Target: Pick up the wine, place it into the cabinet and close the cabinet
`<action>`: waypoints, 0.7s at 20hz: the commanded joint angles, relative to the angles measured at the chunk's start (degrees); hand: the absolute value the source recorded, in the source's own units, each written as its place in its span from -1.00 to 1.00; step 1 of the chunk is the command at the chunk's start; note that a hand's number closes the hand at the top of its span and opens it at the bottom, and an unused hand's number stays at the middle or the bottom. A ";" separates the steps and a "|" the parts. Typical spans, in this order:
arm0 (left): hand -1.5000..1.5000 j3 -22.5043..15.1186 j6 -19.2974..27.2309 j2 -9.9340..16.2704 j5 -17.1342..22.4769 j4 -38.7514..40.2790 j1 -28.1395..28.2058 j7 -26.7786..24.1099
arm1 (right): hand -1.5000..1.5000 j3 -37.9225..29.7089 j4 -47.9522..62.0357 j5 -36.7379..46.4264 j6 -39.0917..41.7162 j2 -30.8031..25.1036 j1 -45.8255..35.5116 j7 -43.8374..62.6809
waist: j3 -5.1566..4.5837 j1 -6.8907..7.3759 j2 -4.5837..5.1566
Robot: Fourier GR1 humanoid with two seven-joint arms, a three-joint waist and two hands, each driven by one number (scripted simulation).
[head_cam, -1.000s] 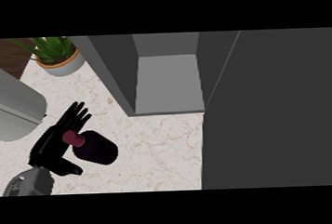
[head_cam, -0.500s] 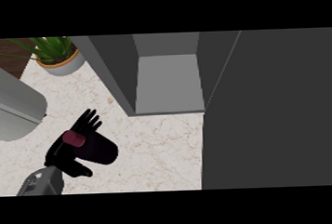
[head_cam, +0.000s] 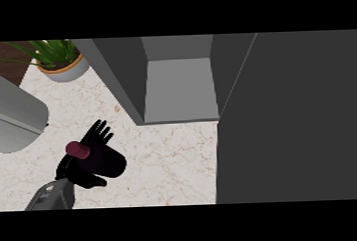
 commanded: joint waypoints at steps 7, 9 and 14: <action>1.00 -1.14 -10.46 -1.69 0.02 4.21 -2.01 -5.99 | -1.00 -1.77 -5.11 -5.13 -0.13 -0.75 1.58 2.43 | -0.01 0.08 0.01; 1.00 -1.32 -10.82 -3.43 0.52 4.73 -3.99 -4.17 | -1.00 1.14 -7.27 -1.74 -1.74 0.34 1.06 3.46 | -0.08 -0.13 0.02; 1.00 -4.04 -9.73 -4.91 -2.03 2.80 -2.45 -6.05 | -1.00 -1.20 -8.07 -4.70 -0.20 -1.83 3.34 3.87 | 0.01 0.11 -0.12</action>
